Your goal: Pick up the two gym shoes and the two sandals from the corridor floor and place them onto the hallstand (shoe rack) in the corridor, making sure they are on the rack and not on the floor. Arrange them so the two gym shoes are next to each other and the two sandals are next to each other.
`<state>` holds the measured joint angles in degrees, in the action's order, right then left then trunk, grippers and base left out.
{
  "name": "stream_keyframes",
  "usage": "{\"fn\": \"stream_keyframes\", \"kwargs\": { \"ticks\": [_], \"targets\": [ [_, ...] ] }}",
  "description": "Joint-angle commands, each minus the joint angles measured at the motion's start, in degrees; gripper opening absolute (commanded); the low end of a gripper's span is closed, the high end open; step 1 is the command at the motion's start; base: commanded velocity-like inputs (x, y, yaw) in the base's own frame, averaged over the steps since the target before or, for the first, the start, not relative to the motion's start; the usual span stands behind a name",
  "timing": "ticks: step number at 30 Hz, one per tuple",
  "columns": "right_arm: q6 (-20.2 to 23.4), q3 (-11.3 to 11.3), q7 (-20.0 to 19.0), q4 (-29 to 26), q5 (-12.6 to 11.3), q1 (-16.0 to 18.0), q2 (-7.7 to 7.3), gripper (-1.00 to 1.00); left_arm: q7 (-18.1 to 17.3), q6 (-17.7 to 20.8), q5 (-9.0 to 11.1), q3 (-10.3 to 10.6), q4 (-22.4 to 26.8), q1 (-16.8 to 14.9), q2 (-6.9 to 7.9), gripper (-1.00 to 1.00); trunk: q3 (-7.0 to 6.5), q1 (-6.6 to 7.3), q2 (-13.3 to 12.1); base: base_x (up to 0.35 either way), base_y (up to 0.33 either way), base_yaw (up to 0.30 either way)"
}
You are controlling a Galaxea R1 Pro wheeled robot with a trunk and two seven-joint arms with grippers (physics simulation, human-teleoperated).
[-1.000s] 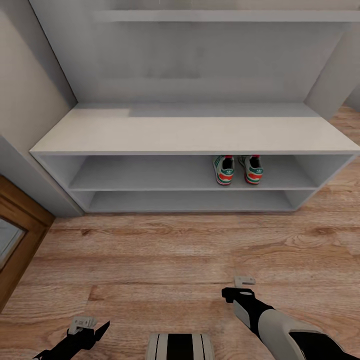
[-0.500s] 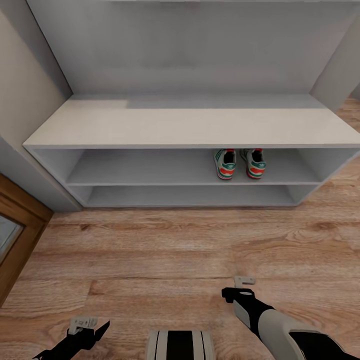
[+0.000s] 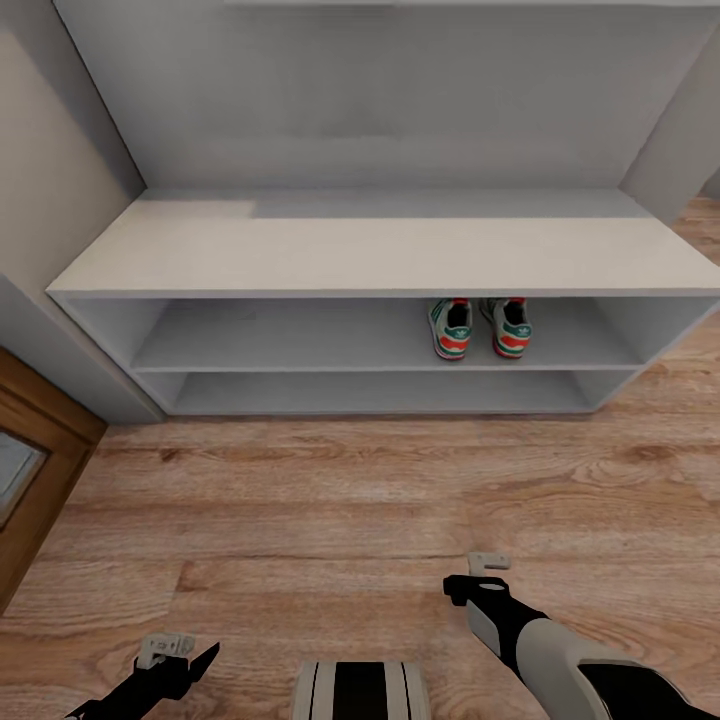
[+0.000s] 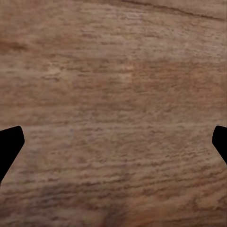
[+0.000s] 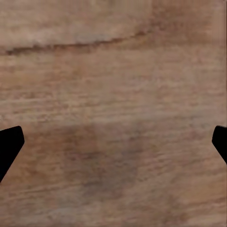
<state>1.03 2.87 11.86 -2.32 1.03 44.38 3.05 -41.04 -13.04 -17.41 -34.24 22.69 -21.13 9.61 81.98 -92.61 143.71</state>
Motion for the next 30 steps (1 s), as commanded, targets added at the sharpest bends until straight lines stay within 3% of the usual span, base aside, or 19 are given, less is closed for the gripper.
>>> {"fn": "stream_keyframes", "kwargs": {
  "ticks": [1, 13, 23, 30],
  "targets": [
    [0.1, 0.3, 0.1, -0.1, 0.1, 0.0, 0.02, 1.00, -0.3, -0.3, -0.6, -0.5, 0.0, -0.1, -0.03, 1.00, -0.05, 0.01, 0.0, 0.000, 0.000, 0.000],
    [0.1, 0.3, 0.2, -0.1, 0.1, 0.0, 0.02, 1.00, -0.3, -0.3, -0.6, -0.5, 0.0, -0.1, -0.03, 1.00, -1.07, 0.01, 0.0, 0.000, 0.000, 0.000],
    [0.1, 0.2, 0.2, -0.1, 0.1, 0.0, 0.02, 1.00, -0.3, -0.3, -0.6, -0.5, 0.0, -0.1, -0.03, 1.00, -1.13, 0.01, 0.0, 0.000, 0.000, 0.000],
    [0.1, 0.3, 0.2, -0.1, 0.1, 0.0, 0.02, 1.00, -0.3, -0.3, -0.6, -0.5, 0.0, -0.1, -0.03, 1.00, -2.83, 0.19, -0.1, 0.000, 0.000, 0.000]
  ]
}}
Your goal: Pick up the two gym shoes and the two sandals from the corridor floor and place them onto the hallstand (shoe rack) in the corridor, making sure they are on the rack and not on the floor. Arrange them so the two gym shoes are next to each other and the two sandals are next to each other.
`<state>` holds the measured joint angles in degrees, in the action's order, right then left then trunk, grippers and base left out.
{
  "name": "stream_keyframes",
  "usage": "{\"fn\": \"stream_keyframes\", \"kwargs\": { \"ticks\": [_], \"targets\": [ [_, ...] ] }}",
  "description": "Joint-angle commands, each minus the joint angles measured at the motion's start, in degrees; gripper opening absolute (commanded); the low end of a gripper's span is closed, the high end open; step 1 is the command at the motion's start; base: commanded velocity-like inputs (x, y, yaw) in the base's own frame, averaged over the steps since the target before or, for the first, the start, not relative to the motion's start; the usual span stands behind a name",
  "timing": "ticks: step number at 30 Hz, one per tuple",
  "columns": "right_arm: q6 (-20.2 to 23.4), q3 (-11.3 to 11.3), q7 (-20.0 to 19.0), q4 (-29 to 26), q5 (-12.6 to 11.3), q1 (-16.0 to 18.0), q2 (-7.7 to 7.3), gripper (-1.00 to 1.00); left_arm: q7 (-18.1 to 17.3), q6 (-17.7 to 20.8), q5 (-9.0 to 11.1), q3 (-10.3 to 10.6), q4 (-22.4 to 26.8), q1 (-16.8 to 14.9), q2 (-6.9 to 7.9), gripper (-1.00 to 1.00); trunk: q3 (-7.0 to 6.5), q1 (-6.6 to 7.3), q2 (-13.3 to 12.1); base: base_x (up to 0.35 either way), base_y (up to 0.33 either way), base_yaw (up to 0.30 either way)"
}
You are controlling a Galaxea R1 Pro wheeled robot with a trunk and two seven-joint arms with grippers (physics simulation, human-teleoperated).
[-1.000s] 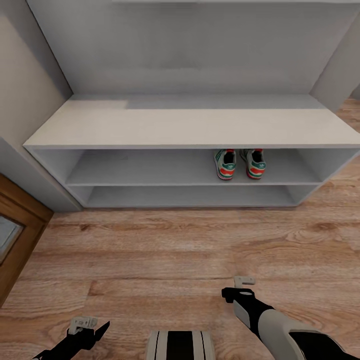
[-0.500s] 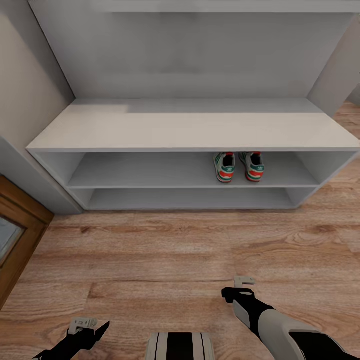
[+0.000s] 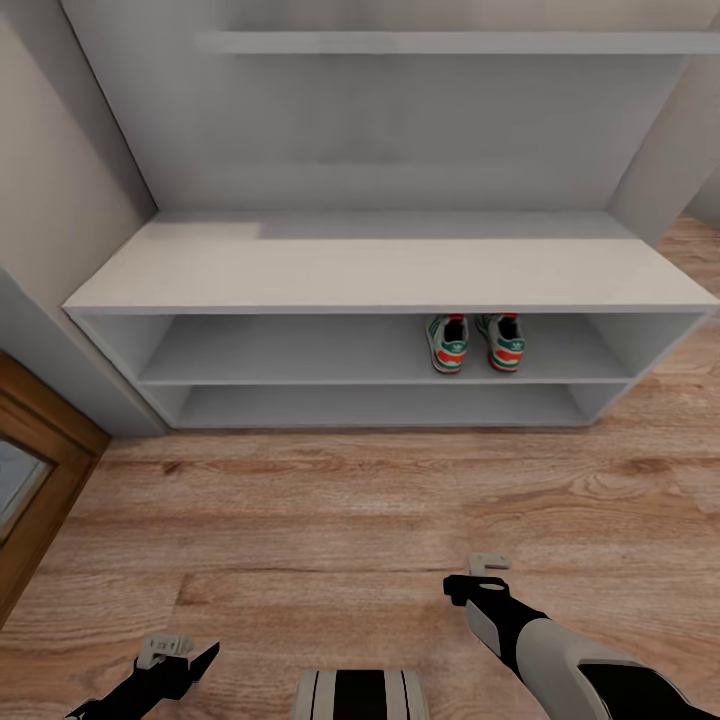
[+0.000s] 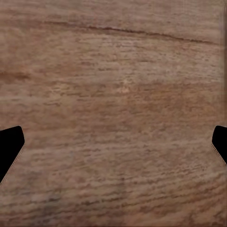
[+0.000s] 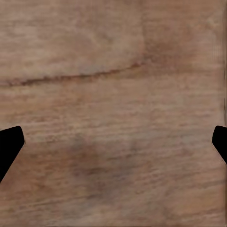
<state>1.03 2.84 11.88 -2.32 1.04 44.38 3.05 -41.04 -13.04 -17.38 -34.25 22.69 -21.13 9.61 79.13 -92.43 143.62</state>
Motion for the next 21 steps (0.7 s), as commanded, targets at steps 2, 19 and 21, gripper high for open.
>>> {"fn": "stream_keyframes", "kwargs": {
  "ticks": [2, 19, 21],
  "targets": [
    [0.1, 0.3, 0.2, 0.0, 0.1, 0.0, 0.02, 1.00, -0.3, -0.3, -0.6, -0.5, 0.0, -0.1, -0.03, 1.00, -0.57, 0.06, 0.0, 0.000, 0.000, 0.000],
    [0.1, 0.3, 0.2, 0.0, 0.1, 0.0, 0.02, 1.00, -0.3, -0.3, -0.6, -0.5, -0.3, -0.1, -0.03, 1.00, -5.88, 0.50, -0.2, 0.000, 0.000, 0.000],
    [0.1, 0.3, 0.2, 0.0, 0.1, 0.0, 0.02, 1.00, -0.2, -0.3, -0.6, -0.5, -0.7, -0.1, -0.03, 1.00, -6.51, 0.55, -0.3, 0.000, 0.000, 0.000]
  ]
}}
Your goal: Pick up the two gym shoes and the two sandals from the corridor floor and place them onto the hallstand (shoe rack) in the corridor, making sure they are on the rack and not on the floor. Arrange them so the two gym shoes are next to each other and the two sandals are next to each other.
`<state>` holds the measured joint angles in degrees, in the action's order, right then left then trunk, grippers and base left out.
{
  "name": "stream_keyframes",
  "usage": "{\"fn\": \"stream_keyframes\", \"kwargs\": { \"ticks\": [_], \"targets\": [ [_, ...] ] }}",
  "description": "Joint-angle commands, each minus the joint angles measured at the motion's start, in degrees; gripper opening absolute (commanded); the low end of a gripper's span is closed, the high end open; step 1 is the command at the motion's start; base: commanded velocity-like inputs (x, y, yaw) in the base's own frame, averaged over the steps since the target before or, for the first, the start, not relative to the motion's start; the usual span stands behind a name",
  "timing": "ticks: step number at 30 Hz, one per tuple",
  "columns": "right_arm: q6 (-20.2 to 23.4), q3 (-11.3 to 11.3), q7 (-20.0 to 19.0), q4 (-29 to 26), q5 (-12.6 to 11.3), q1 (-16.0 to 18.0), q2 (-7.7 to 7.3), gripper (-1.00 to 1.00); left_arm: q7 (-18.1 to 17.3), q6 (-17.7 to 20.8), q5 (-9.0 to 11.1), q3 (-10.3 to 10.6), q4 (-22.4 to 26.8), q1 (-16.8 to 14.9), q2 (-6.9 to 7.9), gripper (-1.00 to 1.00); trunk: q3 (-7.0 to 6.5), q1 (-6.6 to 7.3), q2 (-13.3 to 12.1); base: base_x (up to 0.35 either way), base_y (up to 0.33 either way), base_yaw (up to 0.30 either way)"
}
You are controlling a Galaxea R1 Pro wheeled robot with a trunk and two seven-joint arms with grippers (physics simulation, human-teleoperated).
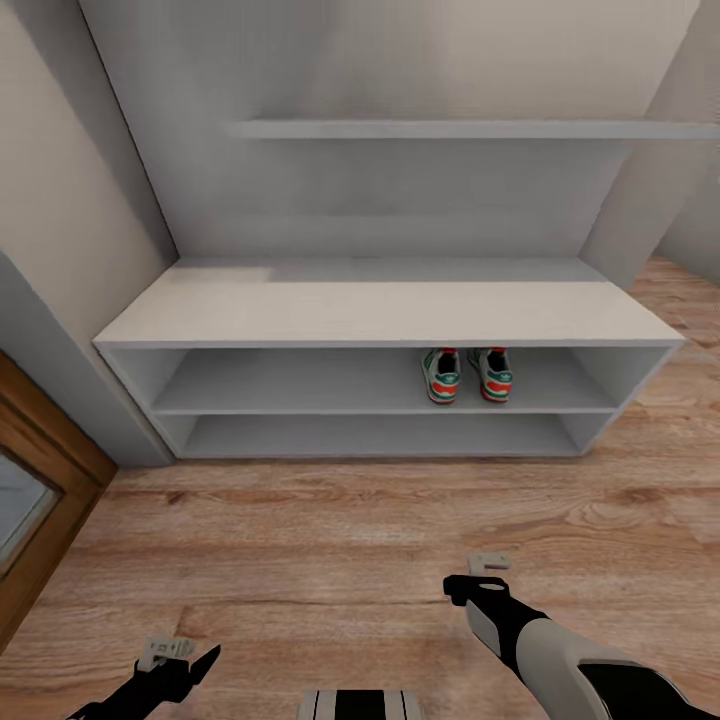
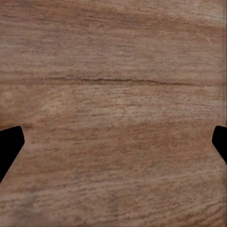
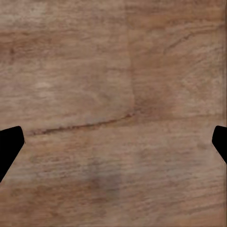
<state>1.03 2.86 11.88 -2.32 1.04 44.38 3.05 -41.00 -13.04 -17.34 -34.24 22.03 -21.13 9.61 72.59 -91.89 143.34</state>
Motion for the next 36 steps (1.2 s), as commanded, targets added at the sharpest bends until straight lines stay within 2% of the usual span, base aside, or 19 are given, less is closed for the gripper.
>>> {"fn": "stream_keyframes", "kwargs": {
  "ticks": [1, 8, 25, 36],
  "targets": [
    [0.1, 0.3, 0.2, 0.0, 0.1, 0.0, 0.02, 1.00, -0.3, -0.3, -0.6, -0.5, -0.1, -0.1, -0.03, 1.00, -0.29, 0.03, 0.0, 0.000, 0.000, 0.000],
    [0.1, 0.2, 0.2, 0.0, 0.1, 0.0, 0.02, 1.00, -0.2, -0.3, -0.7, -0.5, -0.5, -0.1, -0.03, 1.00, -2.49, 0.22, -0.1, 0.000, 0.000, 0.000],
    [0.1, 0.3, 0.2, 0.0, 0.1, 0.0, 0.02, 1.00, -0.1, -0.3, -0.7, -0.5, -0.5, -0.1, -0.03, 1.00, -7.12, 3.95, -6.9, 0.000, 0.000, 0.000],
    [0.2, 0.3, 0.2, 0.0, 0.0, 0.0, 0.02, 1.00, 0.0, -0.3, -0.7, -0.4, -0.6, -0.1, -0.11, 1.00, -7.52, 3.95, -6.9, 0.000, 0.000, -0.003]
  ]
}}
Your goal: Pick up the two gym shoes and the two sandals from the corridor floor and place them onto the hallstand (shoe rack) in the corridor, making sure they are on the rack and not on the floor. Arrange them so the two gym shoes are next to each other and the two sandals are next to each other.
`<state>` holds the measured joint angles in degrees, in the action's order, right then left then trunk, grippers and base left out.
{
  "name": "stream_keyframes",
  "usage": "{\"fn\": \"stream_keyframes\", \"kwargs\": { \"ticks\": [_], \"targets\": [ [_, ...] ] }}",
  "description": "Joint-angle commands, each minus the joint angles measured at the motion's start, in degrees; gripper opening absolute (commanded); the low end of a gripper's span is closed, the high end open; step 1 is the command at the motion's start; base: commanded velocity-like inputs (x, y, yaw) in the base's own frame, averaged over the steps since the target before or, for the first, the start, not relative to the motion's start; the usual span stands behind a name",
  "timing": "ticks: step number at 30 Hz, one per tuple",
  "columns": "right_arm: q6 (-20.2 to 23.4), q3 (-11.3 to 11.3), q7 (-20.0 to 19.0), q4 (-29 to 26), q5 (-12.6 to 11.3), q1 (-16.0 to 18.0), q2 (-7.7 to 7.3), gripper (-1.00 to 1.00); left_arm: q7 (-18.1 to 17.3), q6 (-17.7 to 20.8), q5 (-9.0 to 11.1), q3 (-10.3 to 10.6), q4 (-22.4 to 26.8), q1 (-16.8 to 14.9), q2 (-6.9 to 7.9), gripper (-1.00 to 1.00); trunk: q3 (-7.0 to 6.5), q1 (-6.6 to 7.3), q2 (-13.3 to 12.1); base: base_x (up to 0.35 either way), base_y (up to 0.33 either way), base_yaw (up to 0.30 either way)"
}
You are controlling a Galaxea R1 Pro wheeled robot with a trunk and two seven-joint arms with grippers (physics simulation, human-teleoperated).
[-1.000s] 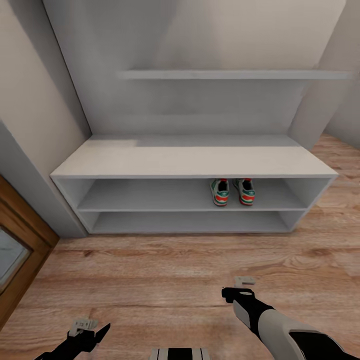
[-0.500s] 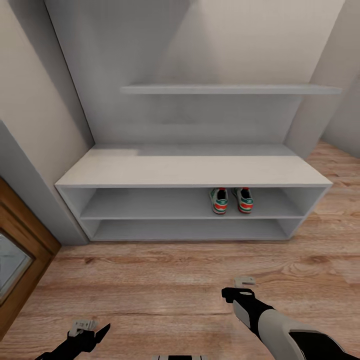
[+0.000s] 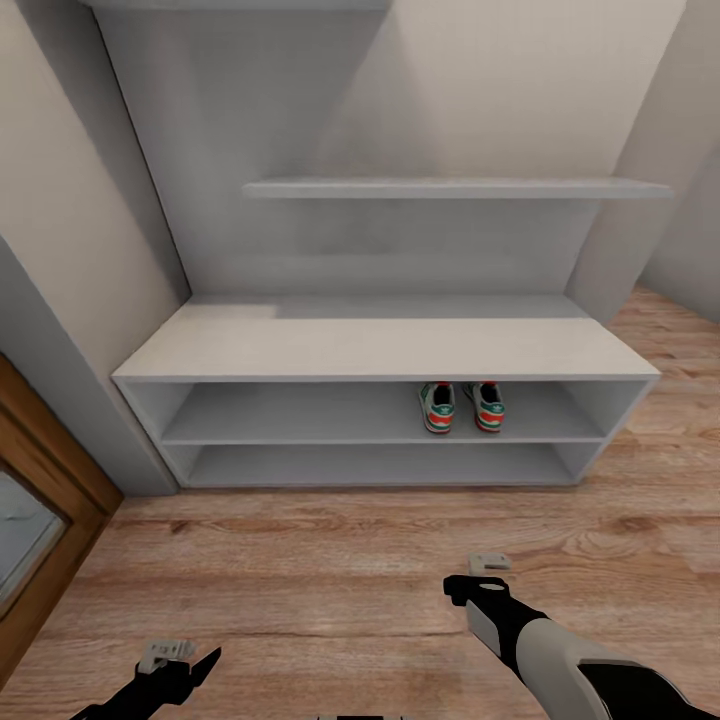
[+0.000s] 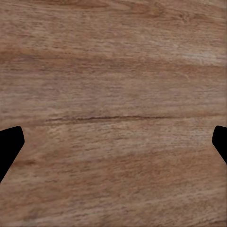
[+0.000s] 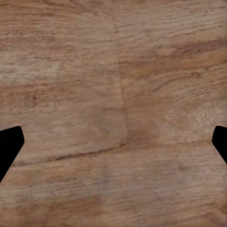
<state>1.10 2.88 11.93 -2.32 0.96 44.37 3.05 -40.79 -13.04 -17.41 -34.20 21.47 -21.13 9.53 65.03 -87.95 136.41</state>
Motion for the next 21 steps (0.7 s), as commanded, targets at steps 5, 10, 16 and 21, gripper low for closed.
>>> {"fn": "stream_keyframes", "kwargs": {
  "ticks": [5, 10, 16, 21],
  "targets": [
    [0.1, 0.3, 0.2, -0.1, 0.1, 0.0, 0.02, 1.00, -0.3, -0.3, -0.6, -0.5, 0.0, -0.1, -0.04, 1.00, -0.06, 0.01, 0.0, 0.000, 0.000, -0.190],
    [0.1, 0.3, 0.2, -0.1, 0.1, 0.0, 0.02, 1.00, -0.3, -0.3, -0.6, -0.5, 0.0, -0.1, -0.04, 1.00, -0.27, 0.01, 0.0, 0.000, 0.000, -0.272],
    [0.1, 0.3, 0.1, -0.1, 0.1, 0.0, 0.02, 1.00, -0.3, -0.3, -0.6, -0.5, 0.0, -0.1, -0.04, 1.00, -0.64, 0.01, 0.0, 0.000, 0.000, -0.258],
    [0.1, 0.3, 0.1, -0.1, 0.1, 0.0, 0.02, 1.00, -0.2, -0.3, -0.6, -0.5, 0.0, -0.1, -0.06, 1.00, -0.97, 0.01, 0.0, 0.000, 0.000, -0.247]
  ]
}}
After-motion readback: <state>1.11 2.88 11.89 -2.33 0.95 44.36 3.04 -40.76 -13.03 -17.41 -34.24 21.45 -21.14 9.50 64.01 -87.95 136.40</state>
